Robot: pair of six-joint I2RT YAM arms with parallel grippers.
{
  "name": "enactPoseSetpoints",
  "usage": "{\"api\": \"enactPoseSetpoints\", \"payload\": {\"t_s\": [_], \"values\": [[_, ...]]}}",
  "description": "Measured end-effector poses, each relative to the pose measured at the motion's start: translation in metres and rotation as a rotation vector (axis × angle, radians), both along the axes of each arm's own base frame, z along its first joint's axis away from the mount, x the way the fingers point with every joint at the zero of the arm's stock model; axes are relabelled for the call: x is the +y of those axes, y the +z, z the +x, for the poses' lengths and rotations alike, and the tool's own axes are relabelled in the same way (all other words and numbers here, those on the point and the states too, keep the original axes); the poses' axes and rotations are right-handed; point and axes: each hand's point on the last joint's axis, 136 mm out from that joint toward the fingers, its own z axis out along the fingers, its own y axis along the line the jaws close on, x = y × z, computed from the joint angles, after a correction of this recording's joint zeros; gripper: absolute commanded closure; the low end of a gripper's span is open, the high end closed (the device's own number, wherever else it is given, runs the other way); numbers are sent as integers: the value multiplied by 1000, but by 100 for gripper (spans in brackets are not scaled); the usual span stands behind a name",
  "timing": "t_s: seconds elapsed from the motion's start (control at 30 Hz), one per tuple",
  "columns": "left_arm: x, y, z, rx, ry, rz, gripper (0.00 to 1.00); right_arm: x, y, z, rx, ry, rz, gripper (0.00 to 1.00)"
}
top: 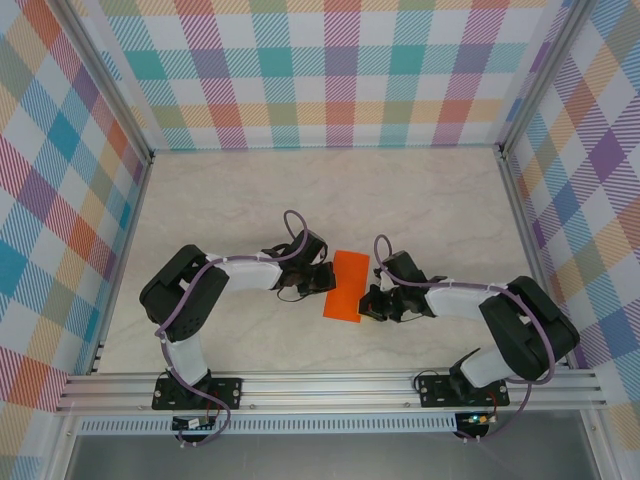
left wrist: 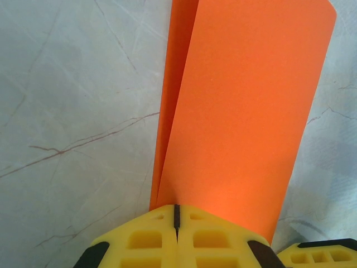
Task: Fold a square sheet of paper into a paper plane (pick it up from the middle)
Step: Fold the square sheet of paper in half at the center of the table.
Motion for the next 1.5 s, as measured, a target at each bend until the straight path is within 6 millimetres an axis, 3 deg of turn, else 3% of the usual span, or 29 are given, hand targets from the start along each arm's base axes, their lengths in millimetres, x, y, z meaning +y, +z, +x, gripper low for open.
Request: {"api": "enactPoseSetpoints", "payload": {"t_s": [0.33, 0.57, 0.97, 1.27, 1.5], "values": [[0, 0, 0, 0, 0, 0, 100, 10, 19, -1, -46, 30, 21, 94], [0, 0, 0, 0, 0, 0, 100, 7, -2, -8, 2, 28, 2, 95], [2, 0, 0, 3, 3, 11, 100, 2, 13, -14, -46, 18, 34, 94], [2, 1, 0, 3, 4, 12, 100, 3, -1, -22, -4, 25, 15, 94], [7, 2, -4, 1, 9, 20, 100, -21, 7, -20, -59, -21, -114, 87]]}}
